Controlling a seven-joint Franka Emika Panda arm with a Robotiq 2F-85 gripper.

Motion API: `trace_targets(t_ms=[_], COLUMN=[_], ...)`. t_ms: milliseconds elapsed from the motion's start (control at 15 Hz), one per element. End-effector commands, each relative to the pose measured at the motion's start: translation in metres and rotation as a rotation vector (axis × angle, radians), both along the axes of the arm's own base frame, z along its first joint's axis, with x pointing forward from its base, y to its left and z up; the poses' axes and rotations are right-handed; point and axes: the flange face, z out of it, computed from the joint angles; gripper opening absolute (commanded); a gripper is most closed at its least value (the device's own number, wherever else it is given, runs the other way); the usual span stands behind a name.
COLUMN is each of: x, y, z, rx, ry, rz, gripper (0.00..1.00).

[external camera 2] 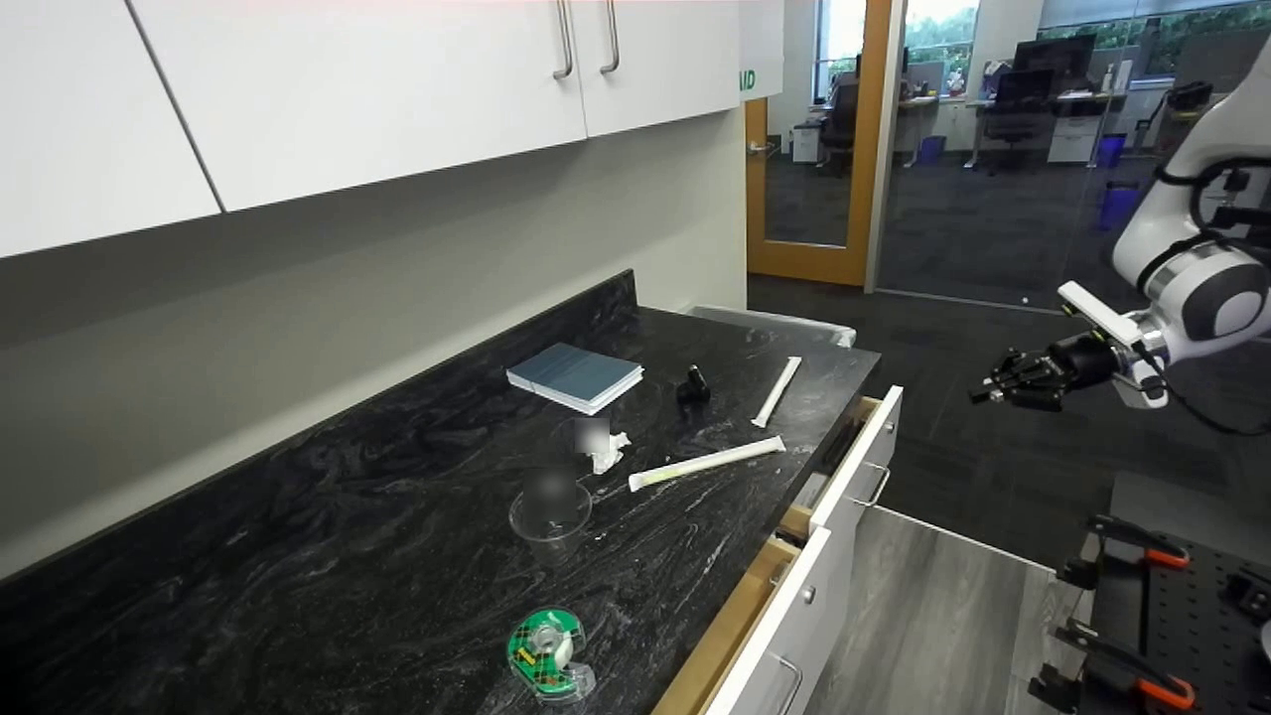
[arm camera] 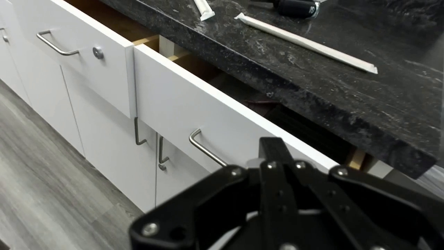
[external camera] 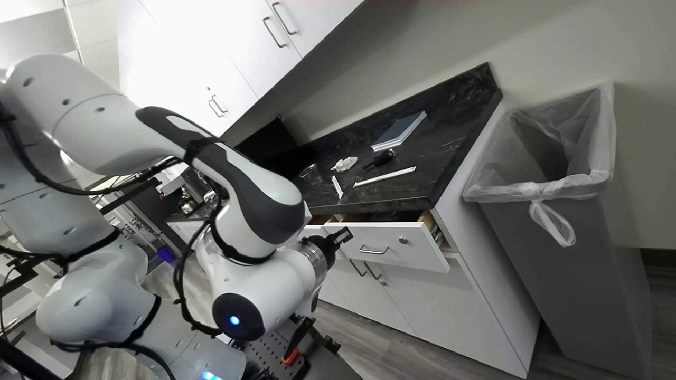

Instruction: Close the top drawer of the bottom cabinet.

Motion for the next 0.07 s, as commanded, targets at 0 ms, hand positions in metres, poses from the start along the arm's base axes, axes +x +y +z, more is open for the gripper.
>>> trace_targets(t_ms=[0], x=[-0.0107], y=[-0.0065], z=[0.0507], rx=[-0.068], ry=[-0.002], rz=[0.008], gripper=[0.00])
